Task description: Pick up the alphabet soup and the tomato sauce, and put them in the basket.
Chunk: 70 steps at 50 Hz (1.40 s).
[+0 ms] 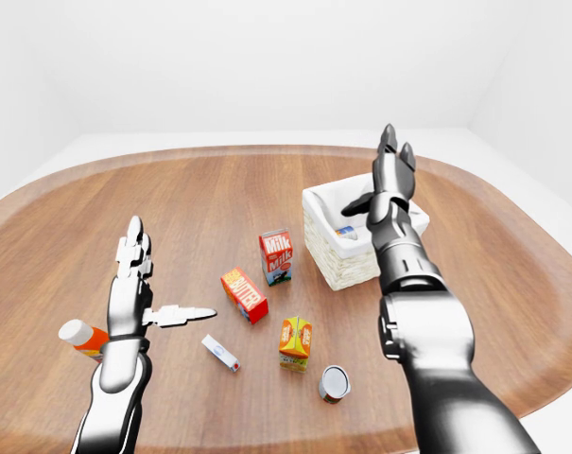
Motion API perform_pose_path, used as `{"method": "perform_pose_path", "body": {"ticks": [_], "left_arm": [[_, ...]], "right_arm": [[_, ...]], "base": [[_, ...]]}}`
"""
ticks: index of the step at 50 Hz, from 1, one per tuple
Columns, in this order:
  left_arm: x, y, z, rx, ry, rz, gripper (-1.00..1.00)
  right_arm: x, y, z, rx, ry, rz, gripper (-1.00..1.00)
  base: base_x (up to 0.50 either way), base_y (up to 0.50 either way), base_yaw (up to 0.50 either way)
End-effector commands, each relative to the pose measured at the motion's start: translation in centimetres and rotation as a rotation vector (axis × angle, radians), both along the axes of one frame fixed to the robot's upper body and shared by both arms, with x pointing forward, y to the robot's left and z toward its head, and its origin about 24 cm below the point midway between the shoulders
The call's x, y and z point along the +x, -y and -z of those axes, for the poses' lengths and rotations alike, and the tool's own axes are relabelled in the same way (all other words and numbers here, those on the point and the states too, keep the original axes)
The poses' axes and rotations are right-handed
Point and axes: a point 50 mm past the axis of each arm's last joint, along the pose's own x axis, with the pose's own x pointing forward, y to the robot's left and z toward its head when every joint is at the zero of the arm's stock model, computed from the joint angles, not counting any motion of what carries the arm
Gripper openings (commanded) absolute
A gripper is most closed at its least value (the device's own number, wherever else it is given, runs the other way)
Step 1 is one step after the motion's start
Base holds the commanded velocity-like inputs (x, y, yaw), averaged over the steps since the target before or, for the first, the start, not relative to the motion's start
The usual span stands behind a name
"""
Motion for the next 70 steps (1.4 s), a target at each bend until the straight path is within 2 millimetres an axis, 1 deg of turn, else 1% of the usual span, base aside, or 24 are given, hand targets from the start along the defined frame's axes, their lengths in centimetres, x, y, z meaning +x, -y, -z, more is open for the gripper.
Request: {"method": "perform_pose_path", "body": {"ticks": [1,9,19,28,33,38,45,50,54,63,64,70], "left_arm": [[-0.1,-0.1,-0.1,-0.002,0.004,-0.004,1.0],[-0.1,-0.1,0.0,0.003,-0.001,-0.006,1.0],[-0.1,-0.1,0.1,0.004,-0.005,-0.007,1.0],[-0.1,0.0,0.1,0.004,-0.001,-0.007,1.0],[-0.1,0.0,0.0,0.003,0.001,-0.007,1.0],[0.0,-0.1,-0.1,0.001,0.004,-0.006,1.0],[0.0,-0.1,0.0,0.001,0.003,-0.007,1.0],[0.0,-0.1,0.0,0.002,0.001,-0.007,1.0],[0.0,-0.1,0.0,0.003,0.0,-0.007,1.0],[-0.1,0.0,0.0,0.007,0.001,-0.008,1.0],[-0.1,0.0,0.0,0.007,0.001,-0.008,1.0],[-0.1,0.0,0.0,0.008,-0.001,-0.008,1.0]], "right_arm": [[-0.2,0.6,0.0,0.097,0.036,0.029,1.0],[-0.3,0.3,0.8,0.169,0.012,-0.003,1.0],[-0.2,-0.5,0.2,0.258,0.044,-0.08,1.0],[-0.8,-0.1,-0.3,0.308,0.096,-0.124,1.0],[-1.6,-0.3,-1.1,0.345,0.167,-0.187,1.0],[-2.9,-0.6,-1.1,0.367,0.219,-0.241,1.0],[-3.9,-0.9,-0.6,0.385,0.236,-0.283,1.0],[-5.2,-1.3,-1.1,0.389,0.285,-0.334,1.0],[-6.5,-1.6,-0.6,0.393,0.291,-0.372,1.0],[-9.9,-2.2,-1.0,0.397,0.357,-0.462,1.0],[-9.9,-2.3,-1.0,0.397,0.358,-0.462,1.0],[-11.7,-2.8,-0.8,0.411,0.379,-0.498,1.0]], "base": [[0.0,0.0,0.0],[0.0,0.0,0.0],[0.0,0.0,0.0],[0.0,0.0,0.0],[0.0,0.0,0.0],[0.0,0.0,0.0],[0.0,0.0,0.0],[0.0,0.0,0.0],[0.0,0.0,0.0],[0.0,0.0,0.0],[0.0,0.0,0.0],[0.0,0.0,0.0]]}}
